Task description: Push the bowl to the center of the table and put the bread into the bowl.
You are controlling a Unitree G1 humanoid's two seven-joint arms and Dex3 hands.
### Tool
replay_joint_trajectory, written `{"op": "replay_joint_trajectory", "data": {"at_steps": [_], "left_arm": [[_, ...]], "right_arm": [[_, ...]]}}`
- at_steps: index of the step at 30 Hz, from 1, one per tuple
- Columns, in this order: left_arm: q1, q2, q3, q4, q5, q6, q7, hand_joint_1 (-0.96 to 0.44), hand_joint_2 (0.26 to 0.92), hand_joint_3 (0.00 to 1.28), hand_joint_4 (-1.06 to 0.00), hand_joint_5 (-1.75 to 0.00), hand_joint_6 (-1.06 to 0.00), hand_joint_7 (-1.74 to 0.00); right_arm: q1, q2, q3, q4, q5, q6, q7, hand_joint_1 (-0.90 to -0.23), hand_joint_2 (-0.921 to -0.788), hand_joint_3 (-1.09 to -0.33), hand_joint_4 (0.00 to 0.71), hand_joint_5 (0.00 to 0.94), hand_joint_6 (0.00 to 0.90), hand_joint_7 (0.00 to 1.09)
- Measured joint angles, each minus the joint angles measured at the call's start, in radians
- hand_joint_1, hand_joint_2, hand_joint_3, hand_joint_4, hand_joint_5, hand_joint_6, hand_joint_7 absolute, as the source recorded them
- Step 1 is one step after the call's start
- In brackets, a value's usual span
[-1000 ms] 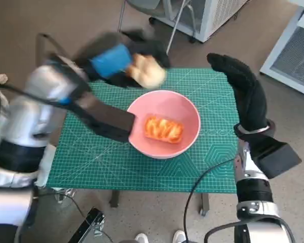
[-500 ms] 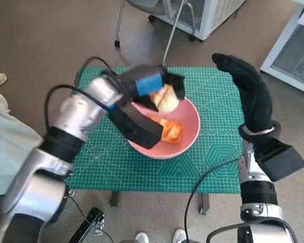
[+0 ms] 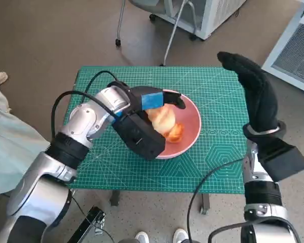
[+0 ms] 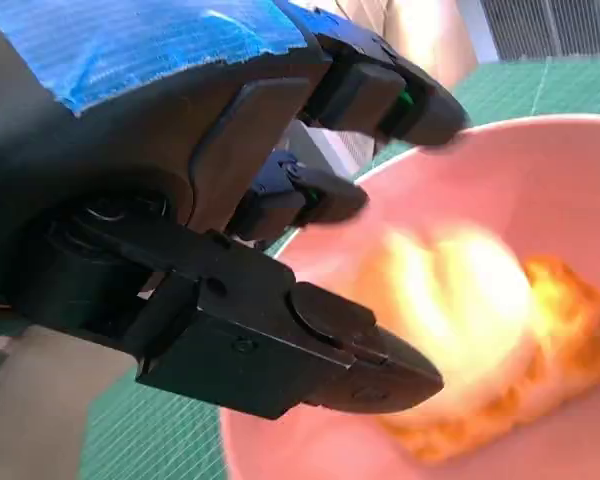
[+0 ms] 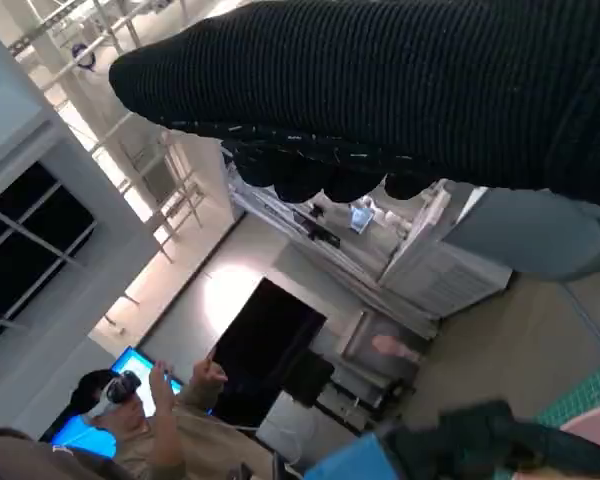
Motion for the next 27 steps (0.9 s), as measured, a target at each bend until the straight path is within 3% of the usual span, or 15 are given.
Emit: {"op": "replay_joint_trajectory", "data": {"at_steps": [12, 20, 27], "left_arm": [[0.045, 0.029, 0.033, -0.13, -0.028, 0.048, -0.038, -0.18, 0.781, 0.0, 0.0, 0.0, -0.01, -0.11], [0.094, 0.05, 0.087, -0.237, -0.08, 0.101, -0.103, -0.16, 0.777, 0.0, 0.0, 0.0, -0.01, -0.11], [0.127, 0.077, 0.172, -0.332, -0.174, 0.168, -0.189, -0.02, 0.778, 0.0, 0.0, 0.0, -0.01, -0.11]], "right_arm": [[-0.004, 0.003, 0.004, 0.0, 0.009, 0.001, -0.003, -0.598, -0.921, -0.766, 0.311, 0.004, -0.001, 0.76], [-0.009, 0.02, 0.006, 0.002, 0.064, 0.03, 0.036, -0.606, -0.921, -0.715, 0.318, 0.007, -0.001, 0.77], [-0.015, 0.04, 0.004, 0.002, 0.095, 0.048, 0.064, -0.605, -0.921, -0.696, 0.323, 0.01, -0.001, 0.79]]}}
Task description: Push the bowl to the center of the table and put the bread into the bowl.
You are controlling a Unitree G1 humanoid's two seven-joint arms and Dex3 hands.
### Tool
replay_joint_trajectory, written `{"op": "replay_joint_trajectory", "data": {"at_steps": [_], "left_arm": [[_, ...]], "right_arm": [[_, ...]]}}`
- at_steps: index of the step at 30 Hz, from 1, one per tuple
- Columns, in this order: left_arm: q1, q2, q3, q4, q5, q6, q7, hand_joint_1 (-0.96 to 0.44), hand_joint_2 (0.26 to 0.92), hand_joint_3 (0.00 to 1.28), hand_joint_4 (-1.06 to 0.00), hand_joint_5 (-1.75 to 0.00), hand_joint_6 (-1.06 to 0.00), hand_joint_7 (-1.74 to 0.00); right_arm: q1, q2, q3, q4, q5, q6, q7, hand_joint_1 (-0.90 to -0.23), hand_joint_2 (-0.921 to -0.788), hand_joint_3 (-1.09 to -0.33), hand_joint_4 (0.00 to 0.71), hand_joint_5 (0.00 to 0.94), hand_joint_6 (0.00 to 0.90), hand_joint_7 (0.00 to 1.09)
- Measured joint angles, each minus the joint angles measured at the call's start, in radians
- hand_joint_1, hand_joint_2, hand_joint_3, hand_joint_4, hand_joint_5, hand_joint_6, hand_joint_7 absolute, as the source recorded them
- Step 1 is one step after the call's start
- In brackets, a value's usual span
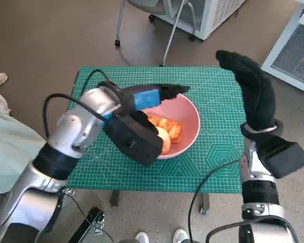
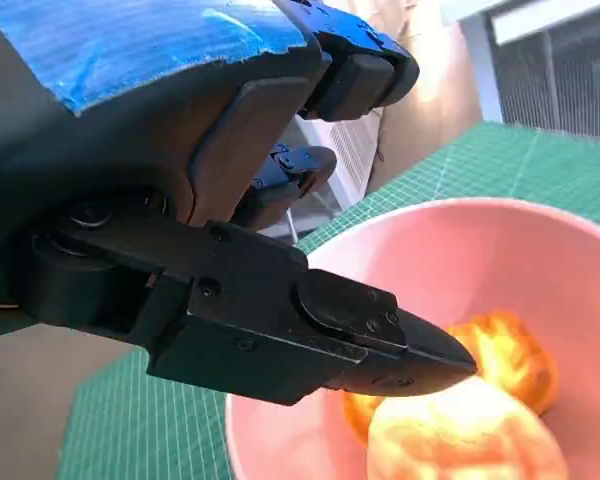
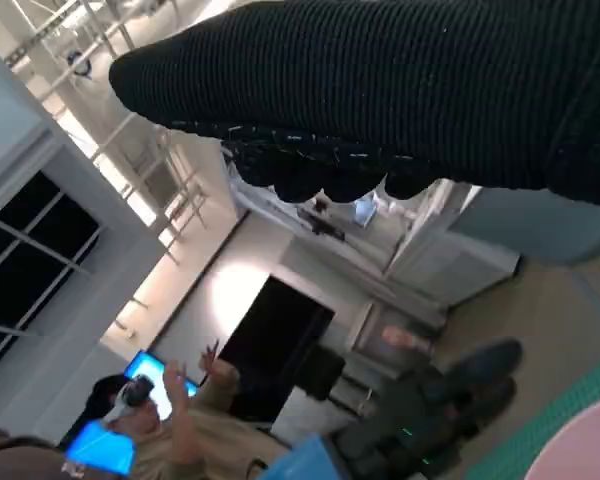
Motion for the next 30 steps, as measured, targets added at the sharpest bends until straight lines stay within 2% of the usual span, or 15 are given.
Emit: {"op": "replay_joint_trajectory", "data": {"at_steps": [6, 9, 17, 22, 30], "left_arm": [[0.016, 0.012, 0.155, -0.02, -0.201, 0.032, -0.016, 0.08, 0.79, 0.01, 0.0, 0.0, -0.04, -0.12], [0.032, 0.009, 0.244, 0.0, -0.33, -0.013, 0.018, 0.12, 0.795, 0.01, 0.0, 0.0, -0.05, -0.13], [0.147, -0.089, 0.495, 0.163, -0.631, -0.332, 0.299, 0.02, 0.832, 0.02, 0.0, 0.0, -0.06, -0.13], [0.235, -0.14, 0.54, 0.191, -0.681, -0.385, 0.411, 0.05, 0.876, 0.04, 0.0, 0.0, -0.02, -0.13], [0.342, -0.17, 0.539, 0.128, -0.697, -0.376, 0.441, 0.07, 0.909, 0.05, 0.0, 0.0, 0.0, -0.14]], "right_arm": [[-0.015, 0.002, -0.002, 0.0, 0.006, 0.002, 0.003, -0.601, -0.921, -0.687, 0.325, 0.011, -0.001, 0.79], [-0.024, 0.002, -0.004, 0.0, 0.005, 0.002, 0.0, -0.595, -0.921, -0.691, 0.321, 0.009, -0.001, 0.79], [-0.044, 0.003, -0.011, 0.019, 0.003, 0.007, -0.023, -0.593, -0.921, -0.698, 0.315, 0.006, 0.001, 0.79], [-0.056, 0.005, -0.011, 0.027, -0.005, 0.02, -0.043, -0.599, -0.921, -0.694, 0.319, 0.008, 0.007, 0.79], [-0.085, 0.007, -0.009, 0.023, -0.047, 0.038, -0.094, -0.587, -0.921, -0.692, 0.318, 0.006, 0.02, 0.77]]}}
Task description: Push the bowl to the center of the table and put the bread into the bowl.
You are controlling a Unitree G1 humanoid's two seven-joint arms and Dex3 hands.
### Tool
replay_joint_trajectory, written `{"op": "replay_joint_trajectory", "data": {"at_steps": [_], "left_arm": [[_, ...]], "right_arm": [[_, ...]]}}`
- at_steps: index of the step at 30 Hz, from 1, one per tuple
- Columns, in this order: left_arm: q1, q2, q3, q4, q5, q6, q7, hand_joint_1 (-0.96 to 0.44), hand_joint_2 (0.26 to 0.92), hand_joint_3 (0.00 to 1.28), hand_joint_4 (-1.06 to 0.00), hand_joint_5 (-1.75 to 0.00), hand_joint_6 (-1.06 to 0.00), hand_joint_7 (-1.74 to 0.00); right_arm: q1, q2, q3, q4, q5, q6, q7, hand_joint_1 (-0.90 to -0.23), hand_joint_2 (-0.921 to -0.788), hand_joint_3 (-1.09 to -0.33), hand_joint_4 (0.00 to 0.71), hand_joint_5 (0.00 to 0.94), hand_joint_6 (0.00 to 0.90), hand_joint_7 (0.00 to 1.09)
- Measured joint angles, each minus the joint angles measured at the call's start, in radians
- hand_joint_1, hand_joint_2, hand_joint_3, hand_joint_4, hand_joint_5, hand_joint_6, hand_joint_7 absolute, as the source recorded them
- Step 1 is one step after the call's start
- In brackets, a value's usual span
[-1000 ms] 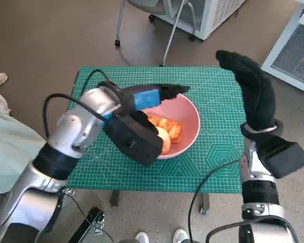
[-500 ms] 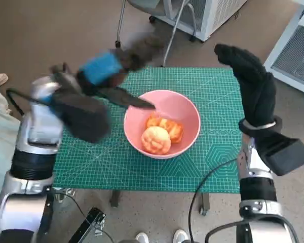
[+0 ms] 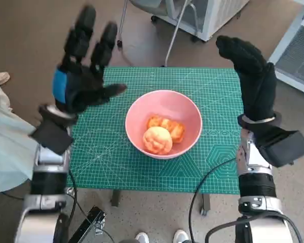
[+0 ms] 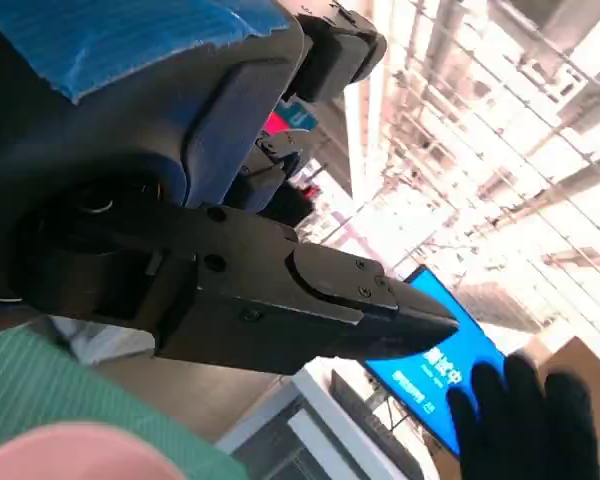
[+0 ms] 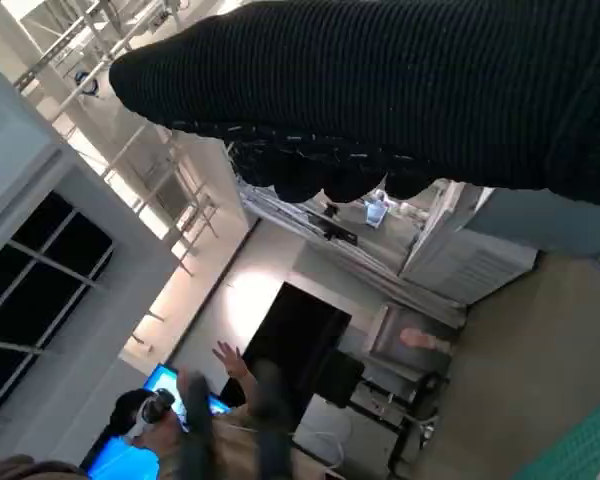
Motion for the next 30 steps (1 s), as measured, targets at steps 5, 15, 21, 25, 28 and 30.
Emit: {"op": "replay_joint_trajectory", "data": {"at_steps": [5, 15, 21, 25, 28, 30], "left_arm": [[0.02, -0.014, -0.002, -0.03, -0.039, 0.004, -0.005, 0.09, 0.919, 0.06, 0.0, 0.0, 0.0, -0.14], [0.045, -0.035, -0.013, -0.032, -0.05, 0.003, -0.006, 0.07, 0.921, 0.07, 0.0, 0.0, 0.0, -0.14], [0.049, -0.045, -0.014, -0.01, -0.053, -0.008, -0.006, 0.03, 0.921, 0.07, 0.0, 0.0, 0.0, -0.15], [0.049, -0.054, -0.014, 0.006, -0.056, -0.014, -0.006, 0.02, 0.921, 0.08, 0.0, 0.0, 0.0, -0.14], [0.049, -0.06, -0.014, 0.015, -0.06, -0.016, -0.006, 0.02, 0.921, 0.09, 0.0, 0.0, 0.0, -0.13], [0.049, -0.064, -0.013, 0.023, -0.064, -0.017, -0.006, 0.01, 0.921, 0.09, 0.0, 0.0, 0.0, -0.12]], "right_arm": [[-0.007, 0.0, 0.0, -0.009, -0.008, 0.006, -0.017, -0.599, -0.921, -0.689, 0.317, 0.005, 0.027, 0.76], [-0.018, 0.0, 0.0, -0.015, -0.018, 0.005, -0.023, -0.579, -0.921, -0.681, 0.313, 0.003, 0.032, 0.75], [-0.019, 0.0, -0.001, -0.008, -0.018, 0.001, -0.023, -0.569, -0.921, -0.68, 0.311, 0.001, 0.035, 0.74], [-0.019, -0.001, -0.002, -0.001, -0.018, -0.006, -0.023, -0.562, -0.921, -0.682, 0.31, 0.001, 0.037, 0.74], [-0.02, -0.002, -0.002, 0.006, -0.018, -0.012, -0.023, -0.559, -0.921, -0.683, 0.31, 0.001, 0.036, 0.73], [-0.021, -0.002, -0.002, 0.012, -0.018, -0.015, -0.023, -0.557, -0.921, -0.683, 0.31, 0.001, 0.036, 0.73]]}}
